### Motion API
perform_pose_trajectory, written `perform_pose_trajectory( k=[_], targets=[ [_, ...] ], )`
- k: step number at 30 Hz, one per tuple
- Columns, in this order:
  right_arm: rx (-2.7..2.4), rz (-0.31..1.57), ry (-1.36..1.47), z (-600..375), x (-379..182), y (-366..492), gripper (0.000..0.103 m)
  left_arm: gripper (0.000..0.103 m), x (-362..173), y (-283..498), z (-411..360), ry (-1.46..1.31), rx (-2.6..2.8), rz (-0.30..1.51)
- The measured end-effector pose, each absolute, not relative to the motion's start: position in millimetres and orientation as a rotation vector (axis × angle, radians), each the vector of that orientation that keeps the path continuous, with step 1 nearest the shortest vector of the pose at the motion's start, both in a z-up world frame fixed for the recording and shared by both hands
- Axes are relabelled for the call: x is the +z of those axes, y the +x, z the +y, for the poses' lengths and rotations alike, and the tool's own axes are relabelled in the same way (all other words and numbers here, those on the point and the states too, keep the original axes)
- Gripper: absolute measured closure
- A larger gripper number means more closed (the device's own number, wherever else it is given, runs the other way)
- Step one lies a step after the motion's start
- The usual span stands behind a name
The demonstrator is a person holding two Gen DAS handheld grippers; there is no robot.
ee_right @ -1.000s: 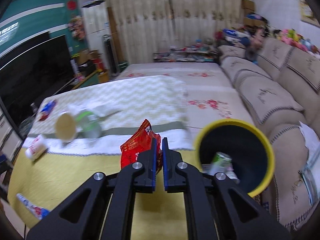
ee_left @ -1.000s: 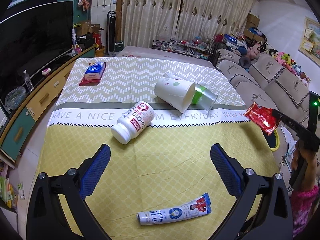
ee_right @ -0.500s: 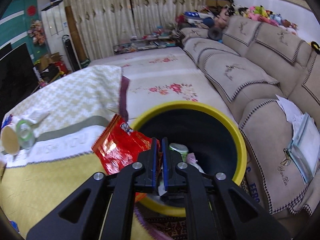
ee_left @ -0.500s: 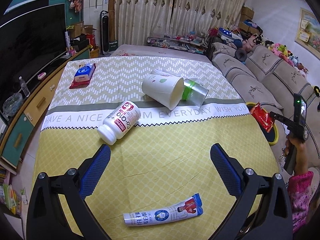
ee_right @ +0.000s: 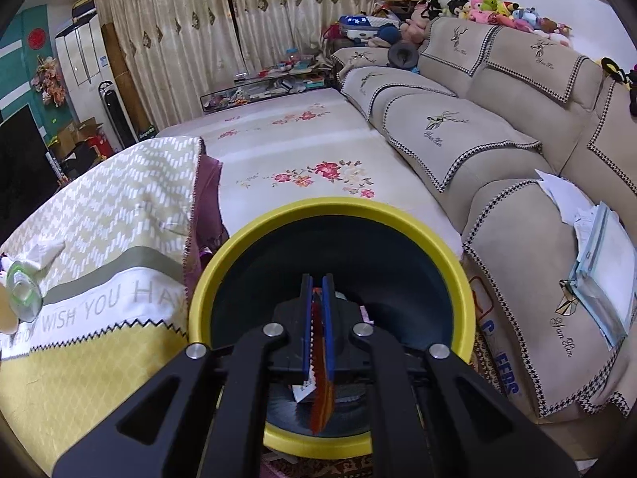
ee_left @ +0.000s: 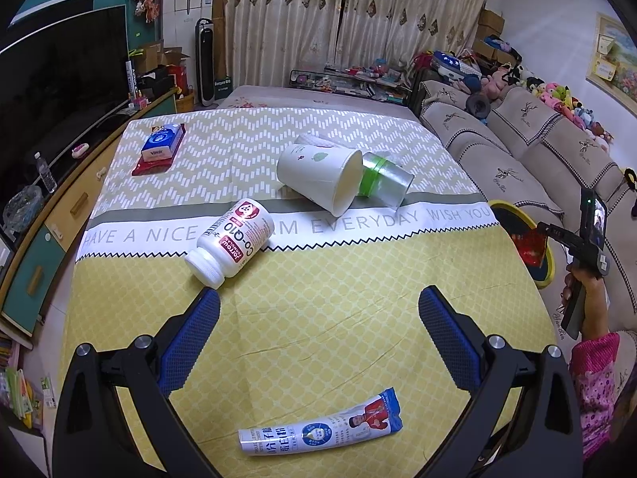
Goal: Collect trash
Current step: 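Carry the red snack bag to the yellow bin and drop it in, then grasp the white toothpaste tube with the left gripper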
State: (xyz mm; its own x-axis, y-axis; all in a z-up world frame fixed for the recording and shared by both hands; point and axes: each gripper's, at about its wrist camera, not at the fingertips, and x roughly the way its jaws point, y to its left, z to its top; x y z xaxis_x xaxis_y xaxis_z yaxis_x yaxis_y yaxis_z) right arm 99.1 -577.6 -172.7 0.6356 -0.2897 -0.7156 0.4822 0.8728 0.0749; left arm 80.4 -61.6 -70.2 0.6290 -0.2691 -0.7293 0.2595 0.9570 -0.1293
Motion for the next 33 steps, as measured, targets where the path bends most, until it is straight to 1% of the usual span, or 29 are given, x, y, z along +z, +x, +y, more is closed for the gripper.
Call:
perform_pose_trajectory(
  k=[6, 7, 8, 10, 12, 14, 18, 22, 33],
  targets=[
    [-0.467, 0.781, 0.252, -581, -177, 106, 0.098, 0.005, -71, 80, -62, -0.013, -0.303, 0.842],
    [-0.474, 0.779, 0.252, -582, -178, 106, 0.096, 0.005, -71, 80, -62, -0.013, -0.303, 0.843],
    [-0.477, 0.777, 0.256, -583, -178, 106, 0.091, 0.005, -71, 80, -62, -0.013, -0.304, 0.844],
    [-0.484, 0.773, 0.264, -583, -178, 105, 0.085, 0.005, -71, 80, -62, -0.012, -0.305, 0.843],
    [-0.489, 0.767, 0.264, -582, -176, 102, 0.083, 0.005, -71, 80, -62, -0.011, -0.307, 0.842],
    [-0.486, 0.768, 0.257, -579, -174, 101, 0.076, 0.005, -72, 80, -62, -0.013, -0.308, 0.842],
    [-0.477, 0.760, 0.253, -572, -171, 96, 0.073, 0.005, -74, 77, -61, -0.001, -0.315, 0.842],
    [-0.466, 0.748, 0.246, -568, -168, 90, 0.066, 0.005, -81, 69, -55, 0.024, -0.365, 0.869],
    [-0.420, 0.735, 0.232, -549, -160, 94, 0.064, 0.005, -111, 22, -52, 0.216, -0.447, 0.884]
  ],
)
